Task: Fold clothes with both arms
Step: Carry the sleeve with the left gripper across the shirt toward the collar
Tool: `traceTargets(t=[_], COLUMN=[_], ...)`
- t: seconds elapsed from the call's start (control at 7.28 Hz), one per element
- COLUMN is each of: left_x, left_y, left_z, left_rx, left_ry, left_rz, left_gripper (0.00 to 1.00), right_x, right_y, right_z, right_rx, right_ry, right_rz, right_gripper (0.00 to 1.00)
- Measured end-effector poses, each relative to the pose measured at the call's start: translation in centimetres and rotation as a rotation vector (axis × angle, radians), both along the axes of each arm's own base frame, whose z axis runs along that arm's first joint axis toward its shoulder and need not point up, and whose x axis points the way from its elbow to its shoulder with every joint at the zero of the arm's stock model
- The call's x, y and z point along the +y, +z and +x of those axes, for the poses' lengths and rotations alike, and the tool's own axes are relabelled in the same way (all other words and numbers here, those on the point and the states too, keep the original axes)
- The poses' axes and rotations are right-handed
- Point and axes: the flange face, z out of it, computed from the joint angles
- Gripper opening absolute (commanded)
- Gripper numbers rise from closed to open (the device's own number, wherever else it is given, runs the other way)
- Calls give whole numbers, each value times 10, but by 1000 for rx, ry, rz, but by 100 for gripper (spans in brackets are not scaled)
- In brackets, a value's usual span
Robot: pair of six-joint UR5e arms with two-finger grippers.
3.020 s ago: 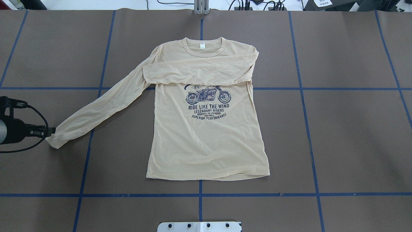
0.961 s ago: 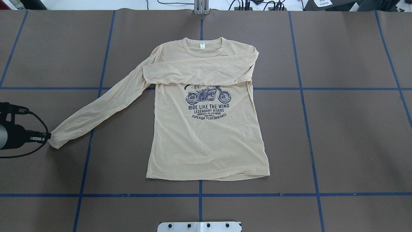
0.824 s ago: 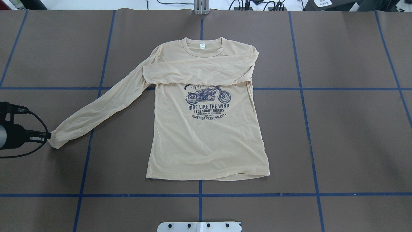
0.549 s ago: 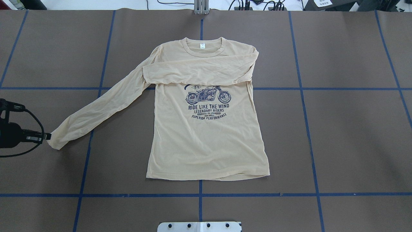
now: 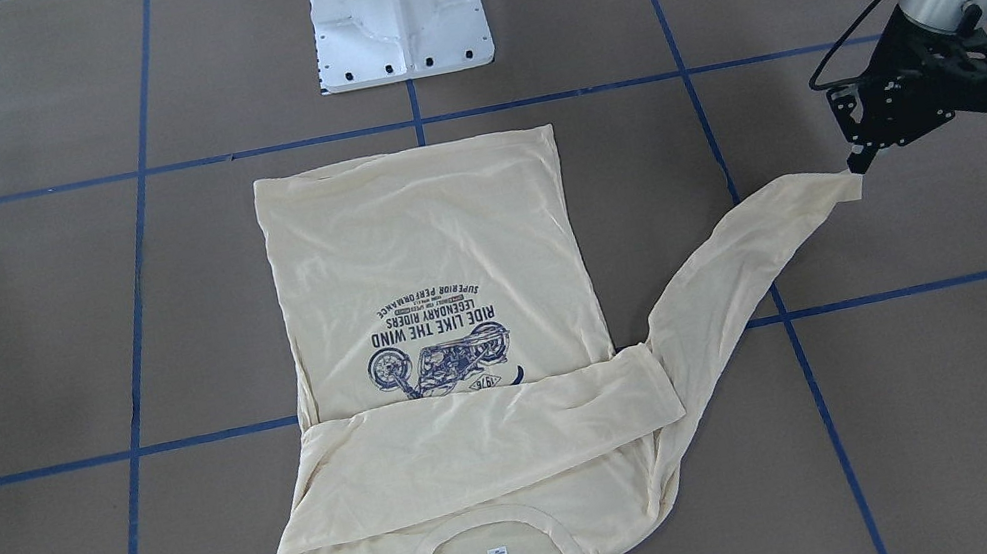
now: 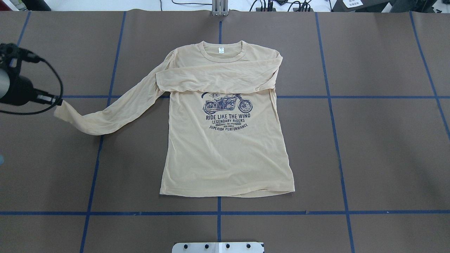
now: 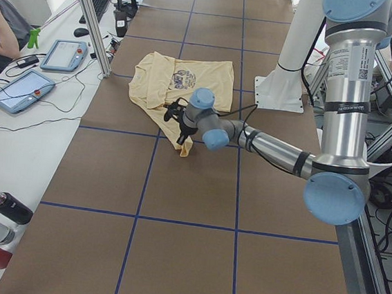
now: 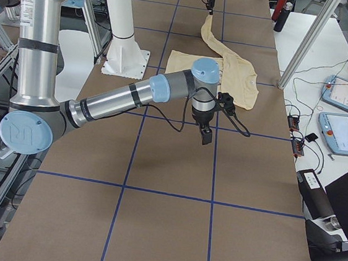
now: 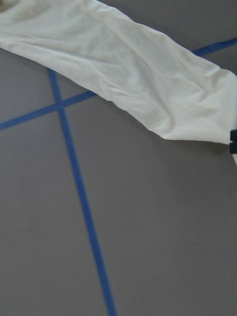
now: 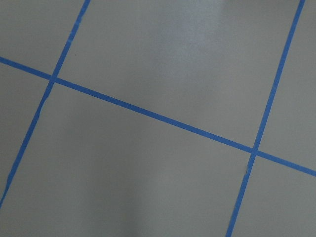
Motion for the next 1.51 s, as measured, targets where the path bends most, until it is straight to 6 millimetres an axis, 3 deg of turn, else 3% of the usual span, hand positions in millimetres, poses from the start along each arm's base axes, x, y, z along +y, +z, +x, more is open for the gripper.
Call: traceTargets(t=[0.14, 0.41, 0.69, 1.24, 1.51], left_x=[-27, -58, -92, -197, -212], left_y=[-56, -153, -222, -368, -422], left_z=[11, 28, 51, 122, 170], left_rx=[-24, -48, -37, -21, 38], left_ry=[-7, -19, -54, -163, -184], left_rz=[-20, -63, -106, -204, -235], left_gripper=[0, 0, 0, 0, 0], right_x=[0, 0, 0, 0, 0], right_y=[0, 1, 2, 4, 4], right_z=[0, 0, 0, 0, 0], right_rx=[0, 1, 1, 1, 2], right_ry=[0, 1, 1, 1, 1], right_rz=[0, -2, -4, -8, -10], right_gripper=[100, 100, 100, 100, 100])
